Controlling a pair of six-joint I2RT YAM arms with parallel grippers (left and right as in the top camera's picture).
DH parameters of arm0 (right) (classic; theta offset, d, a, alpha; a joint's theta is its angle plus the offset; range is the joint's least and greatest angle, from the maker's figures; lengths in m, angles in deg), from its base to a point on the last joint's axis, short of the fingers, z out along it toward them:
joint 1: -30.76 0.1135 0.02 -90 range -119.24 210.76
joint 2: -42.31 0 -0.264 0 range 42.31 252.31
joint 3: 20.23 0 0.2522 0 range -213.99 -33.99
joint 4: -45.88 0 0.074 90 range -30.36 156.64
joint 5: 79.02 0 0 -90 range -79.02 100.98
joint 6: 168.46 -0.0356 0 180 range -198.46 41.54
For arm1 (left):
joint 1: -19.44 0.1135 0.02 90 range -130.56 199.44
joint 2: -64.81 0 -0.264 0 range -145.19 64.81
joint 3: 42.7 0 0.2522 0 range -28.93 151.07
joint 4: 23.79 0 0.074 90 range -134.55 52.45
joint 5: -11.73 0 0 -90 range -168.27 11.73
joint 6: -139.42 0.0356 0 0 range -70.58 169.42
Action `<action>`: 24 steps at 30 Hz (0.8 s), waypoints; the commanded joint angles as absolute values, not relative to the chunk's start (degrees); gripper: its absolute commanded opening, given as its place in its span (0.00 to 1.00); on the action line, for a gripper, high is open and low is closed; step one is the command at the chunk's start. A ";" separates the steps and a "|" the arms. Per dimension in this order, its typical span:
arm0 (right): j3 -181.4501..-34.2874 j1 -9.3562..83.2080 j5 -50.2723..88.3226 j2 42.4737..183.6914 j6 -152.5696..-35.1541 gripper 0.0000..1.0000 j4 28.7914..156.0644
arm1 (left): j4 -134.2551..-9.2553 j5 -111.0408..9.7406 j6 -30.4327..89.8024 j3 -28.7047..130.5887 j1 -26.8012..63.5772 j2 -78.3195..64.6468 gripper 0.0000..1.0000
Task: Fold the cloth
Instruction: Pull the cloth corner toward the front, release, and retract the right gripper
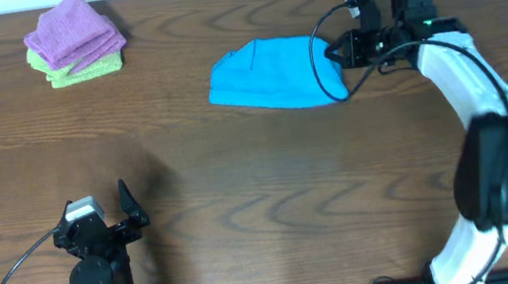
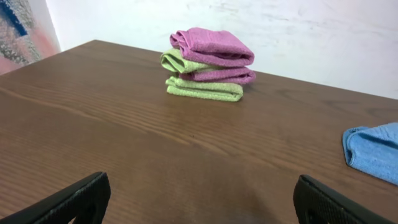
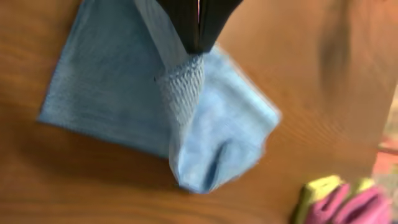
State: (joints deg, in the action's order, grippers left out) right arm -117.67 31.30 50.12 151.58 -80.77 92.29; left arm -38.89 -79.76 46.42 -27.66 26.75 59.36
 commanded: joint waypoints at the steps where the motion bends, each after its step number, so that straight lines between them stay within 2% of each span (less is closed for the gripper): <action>1: -118.26 33.02 51.34 147.78 -73.82 0.01 98.06 | -41.82 -80.18 46.22 -28.66 26.92 59.69 0.95; 6: -118.26 36.17 50.51 146.64 -62.10 0.01 116.63 | -41.82 -80.18 46.20 -28.66 26.92 59.69 0.96; 12: -118.26 41.81 30.36 146.69 -58.34 0.01 132.90 | -41.82 -80.18 46.20 -28.66 26.92 59.69 0.95; 15: -118.26 43.71 29.18 146.69 -52.27 0.02 138.99 | -41.82 -80.18 46.22 -28.66 26.92 59.71 0.96; 16: -118.26 43.97 28.28 146.69 -50.98 0.65 140.13 | -41.82 -80.18 46.22 -28.66 26.92 59.69 0.95; 17: -118.26 43.97 27.01 146.69 -51.22 0.99 140.00 | -41.82 -80.18 46.22 -28.66 26.92 59.71 0.95; 24: -118.26 43.82 22.34 146.69 -57.16 0.99 132.94 | -41.80 -80.18 46.22 -28.66 26.92 59.71 0.95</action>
